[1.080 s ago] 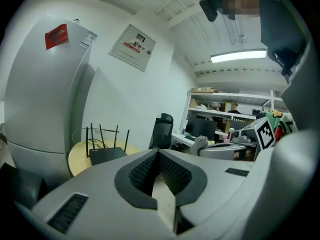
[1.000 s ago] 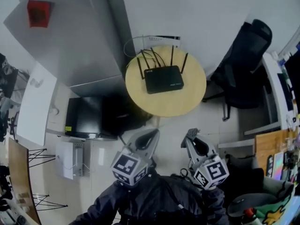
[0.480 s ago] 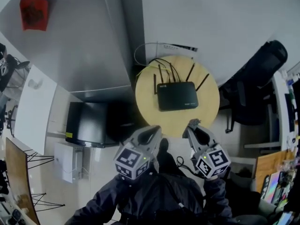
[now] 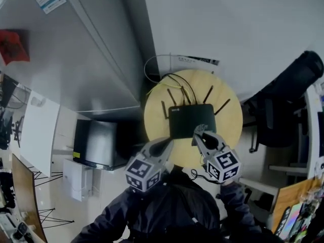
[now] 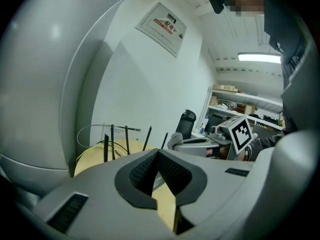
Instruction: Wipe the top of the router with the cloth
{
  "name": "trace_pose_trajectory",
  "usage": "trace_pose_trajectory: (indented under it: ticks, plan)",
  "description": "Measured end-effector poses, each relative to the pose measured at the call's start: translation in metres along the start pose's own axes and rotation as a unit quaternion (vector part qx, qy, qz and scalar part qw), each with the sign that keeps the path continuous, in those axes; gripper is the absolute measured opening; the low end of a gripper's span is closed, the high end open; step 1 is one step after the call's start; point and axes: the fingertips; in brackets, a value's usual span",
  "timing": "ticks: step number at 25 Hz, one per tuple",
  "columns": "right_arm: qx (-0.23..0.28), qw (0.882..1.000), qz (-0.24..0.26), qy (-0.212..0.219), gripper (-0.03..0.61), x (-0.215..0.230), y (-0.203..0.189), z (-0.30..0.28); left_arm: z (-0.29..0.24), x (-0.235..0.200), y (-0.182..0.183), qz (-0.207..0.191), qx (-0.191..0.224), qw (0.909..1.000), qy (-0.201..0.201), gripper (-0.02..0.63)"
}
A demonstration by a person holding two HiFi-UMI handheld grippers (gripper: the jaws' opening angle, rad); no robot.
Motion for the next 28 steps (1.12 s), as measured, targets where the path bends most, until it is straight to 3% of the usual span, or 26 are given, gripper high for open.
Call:
trace_pose_trajectory:
  ticks: [3,6,10,16,23,28]
  plan:
    - [-0.031,0.999,0.013,0.021,0.072,0.017,-0.008,-0.027,-0.012,-0.010,0.000,0.008,-0.011,0.9999,0.009,0.002]
    - [-0.068,0.994,0.063,0.054,0.072,0.025,-0.010,-0.063,-0.022,-0.024,0.003,0.015,-0.012,0.9997,0.014,0.002]
    - [-0.116,0.980,0.134,0.090,0.072,0.025,-0.017,-0.108,-0.029,-0.039,0.004,0.034,-0.016,0.9992,0.013,0.002]
    - [-0.195,0.952,0.196,0.132,0.072,0.026,-0.048,-0.172,-0.031,-0.067,0.005,0.045,-0.019,0.9985,0.025,0.002]
    - [-0.297,0.899,0.285,0.149,0.072,0.038,-0.092,-0.214,-0.030,-0.078,0.006,0.042,-0.024,0.9986,0.019,0.002]
    - [-0.346,0.848,0.368,0.162,0.072,0.040,-0.110,-0.229,-0.028,-0.078,0.003,0.037,-0.034,0.9987,0.012,0.002]
Point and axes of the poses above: the fingertips, and each gripper's own axes: z backward along the fingers, x to its right, y out of its top, and after that the axes turned 3 degrees about z, right-handed
